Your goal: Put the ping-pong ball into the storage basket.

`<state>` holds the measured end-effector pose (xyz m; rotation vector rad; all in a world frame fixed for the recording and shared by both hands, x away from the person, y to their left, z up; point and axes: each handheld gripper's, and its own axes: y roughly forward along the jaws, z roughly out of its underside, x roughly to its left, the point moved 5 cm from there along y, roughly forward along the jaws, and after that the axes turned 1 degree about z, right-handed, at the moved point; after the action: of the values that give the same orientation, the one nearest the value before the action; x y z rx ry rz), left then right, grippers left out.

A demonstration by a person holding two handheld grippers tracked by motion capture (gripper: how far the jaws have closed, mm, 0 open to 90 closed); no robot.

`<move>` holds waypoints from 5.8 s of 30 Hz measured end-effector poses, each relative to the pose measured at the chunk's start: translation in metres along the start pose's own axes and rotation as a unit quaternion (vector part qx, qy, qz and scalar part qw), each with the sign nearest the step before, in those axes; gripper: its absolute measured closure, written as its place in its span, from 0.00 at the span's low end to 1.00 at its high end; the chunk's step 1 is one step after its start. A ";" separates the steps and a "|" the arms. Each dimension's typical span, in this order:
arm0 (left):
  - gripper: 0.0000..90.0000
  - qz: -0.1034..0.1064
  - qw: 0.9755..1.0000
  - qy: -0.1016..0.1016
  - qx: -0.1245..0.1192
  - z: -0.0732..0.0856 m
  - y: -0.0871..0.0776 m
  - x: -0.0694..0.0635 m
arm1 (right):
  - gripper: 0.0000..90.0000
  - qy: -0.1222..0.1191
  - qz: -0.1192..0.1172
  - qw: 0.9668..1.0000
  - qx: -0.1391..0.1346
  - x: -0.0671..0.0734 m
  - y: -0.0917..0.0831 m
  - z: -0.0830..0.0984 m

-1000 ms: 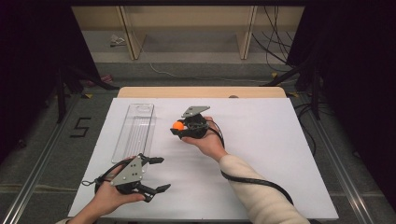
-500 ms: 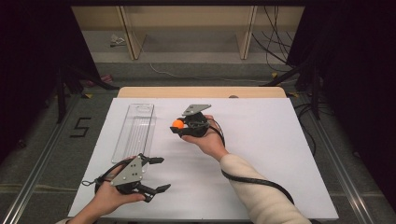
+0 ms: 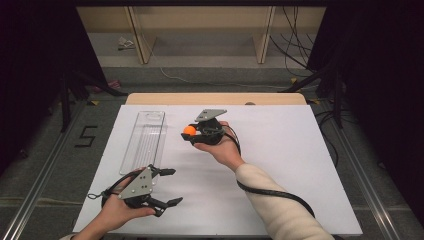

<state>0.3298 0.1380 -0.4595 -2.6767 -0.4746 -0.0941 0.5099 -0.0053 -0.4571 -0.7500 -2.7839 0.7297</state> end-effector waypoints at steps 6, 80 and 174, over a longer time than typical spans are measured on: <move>0.20 0.000 1.000 0.000 0.000 0.000 0.000 0.000 | 0.57 -0.001 -0.001 1.000 -0.004 0.001 -0.001 -0.003; 0.20 0.003 1.000 0.003 0.003 0.000 0.001 -0.001 | 0.57 -0.022 -0.019 1.000 -0.013 0.018 0.011 -0.032; 0.20 0.007 1.000 0.006 0.006 0.001 0.001 -0.002 | 0.57 -0.038 -0.049 0.998 -0.001 0.046 0.047 -0.049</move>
<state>0.3284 0.1366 -0.4609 -2.6670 -0.4507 -0.1020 0.5041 0.0738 -0.4361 -0.5937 -2.8649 0.7534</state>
